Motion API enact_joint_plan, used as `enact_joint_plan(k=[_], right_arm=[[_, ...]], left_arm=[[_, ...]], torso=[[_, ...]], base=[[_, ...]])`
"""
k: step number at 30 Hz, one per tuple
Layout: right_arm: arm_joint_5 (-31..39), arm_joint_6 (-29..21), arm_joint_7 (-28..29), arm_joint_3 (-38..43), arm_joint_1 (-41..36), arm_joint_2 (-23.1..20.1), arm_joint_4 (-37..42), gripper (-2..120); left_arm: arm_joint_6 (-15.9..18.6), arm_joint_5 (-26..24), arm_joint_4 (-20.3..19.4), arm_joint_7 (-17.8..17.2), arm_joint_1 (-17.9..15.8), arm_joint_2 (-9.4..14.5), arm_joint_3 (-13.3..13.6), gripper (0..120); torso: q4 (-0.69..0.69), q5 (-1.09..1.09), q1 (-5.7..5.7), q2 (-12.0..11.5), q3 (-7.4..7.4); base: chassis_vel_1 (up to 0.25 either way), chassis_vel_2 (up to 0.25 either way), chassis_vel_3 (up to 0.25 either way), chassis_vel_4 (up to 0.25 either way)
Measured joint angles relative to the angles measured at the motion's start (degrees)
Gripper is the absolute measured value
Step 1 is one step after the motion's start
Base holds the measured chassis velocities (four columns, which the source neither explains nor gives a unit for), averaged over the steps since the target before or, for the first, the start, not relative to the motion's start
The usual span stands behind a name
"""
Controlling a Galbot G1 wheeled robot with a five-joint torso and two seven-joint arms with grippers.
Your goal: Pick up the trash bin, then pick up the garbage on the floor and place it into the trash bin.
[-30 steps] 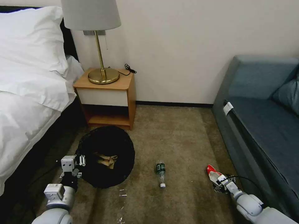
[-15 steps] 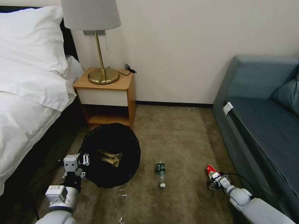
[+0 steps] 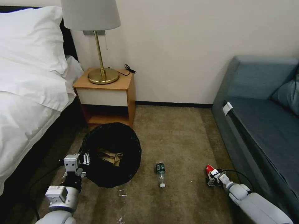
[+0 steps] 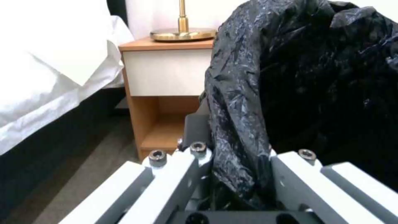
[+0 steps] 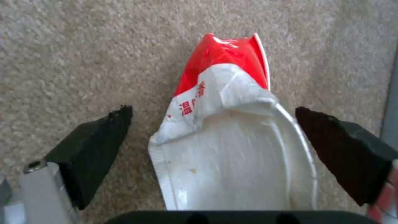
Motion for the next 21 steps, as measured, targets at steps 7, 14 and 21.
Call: enact_joint_plan(k=[7,14,21], right_arm=[[-0.39,1.26,-4.03,0.5,0.31,0.63,-1.31,80],[-0.39,1.51,-6.32,0.75,0.45,0.75,-1.69,56],[-0.52,1.69,-6.86,1.25,0.09,0.96,-1.76,28]], left_arm=[[0.0,-0.11,-0.16,0.02,-0.05,-0.07,-0.02,4],[0.0,-0.36,-0.21,0.02,-0.16,0.01,-0.19,4],[-0.23,-0.44,-0.01,0.05,-0.21,0.02,-0.26,4]], torso=[[-0.03,-0.03,-0.01,0.02,-0.01],[-0.02,0.05,-0.01,0.02,0.0],[0.08,0.15,-0.01,-0.01,0.02]], base=[[0.0,0.0,0.0,0.0],[0.0,0.0,0.0,0.0],[0.0,0.0,0.0,0.0]])
